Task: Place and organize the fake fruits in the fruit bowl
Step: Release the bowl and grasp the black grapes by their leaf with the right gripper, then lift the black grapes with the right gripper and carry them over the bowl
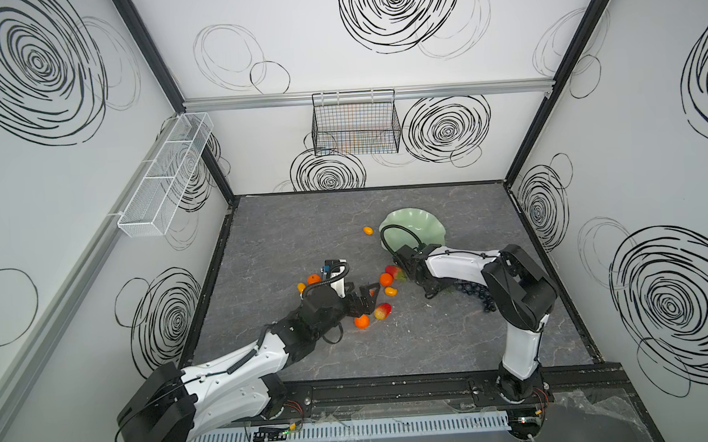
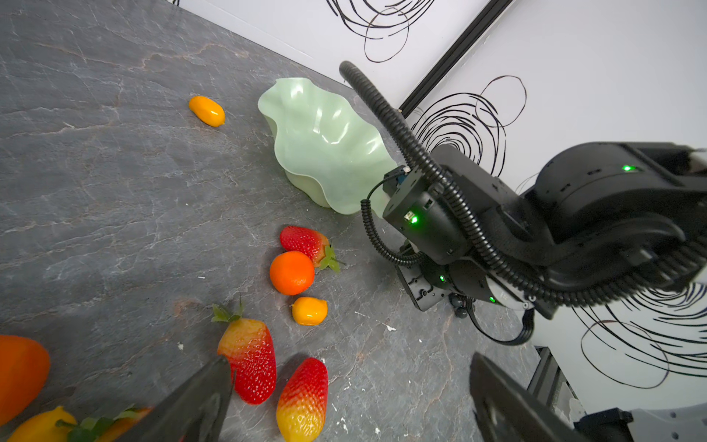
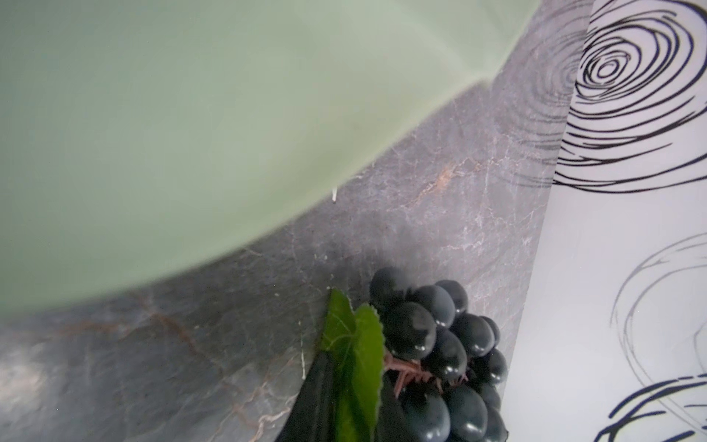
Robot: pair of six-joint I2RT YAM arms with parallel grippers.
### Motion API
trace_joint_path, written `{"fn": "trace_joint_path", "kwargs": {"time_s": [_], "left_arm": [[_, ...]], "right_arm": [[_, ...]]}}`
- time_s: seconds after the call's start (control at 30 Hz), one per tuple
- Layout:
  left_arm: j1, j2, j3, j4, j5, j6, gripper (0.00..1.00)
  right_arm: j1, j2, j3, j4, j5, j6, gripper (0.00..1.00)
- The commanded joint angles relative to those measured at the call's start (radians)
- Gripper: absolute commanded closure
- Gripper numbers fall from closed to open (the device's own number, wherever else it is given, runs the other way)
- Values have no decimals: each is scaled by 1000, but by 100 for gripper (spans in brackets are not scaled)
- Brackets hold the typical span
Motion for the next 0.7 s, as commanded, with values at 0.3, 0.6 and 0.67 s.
{"fn": "trace_joint_path", "kwargs": {"time_s": [0.3, 0.6, 0.67], "left_arm": [[3, 12, 15, 59, 0, -10, 1], [0, 23, 72, 11, -19, 34, 1], [1, 30, 87, 6, -23, 46, 1]], "right_arm": [[-19, -36, 7, 9, 3, 26, 93], [-40, -199, -20, 34, -69, 42, 99], [-51, -246, -30, 43, -98, 43, 100]]}}
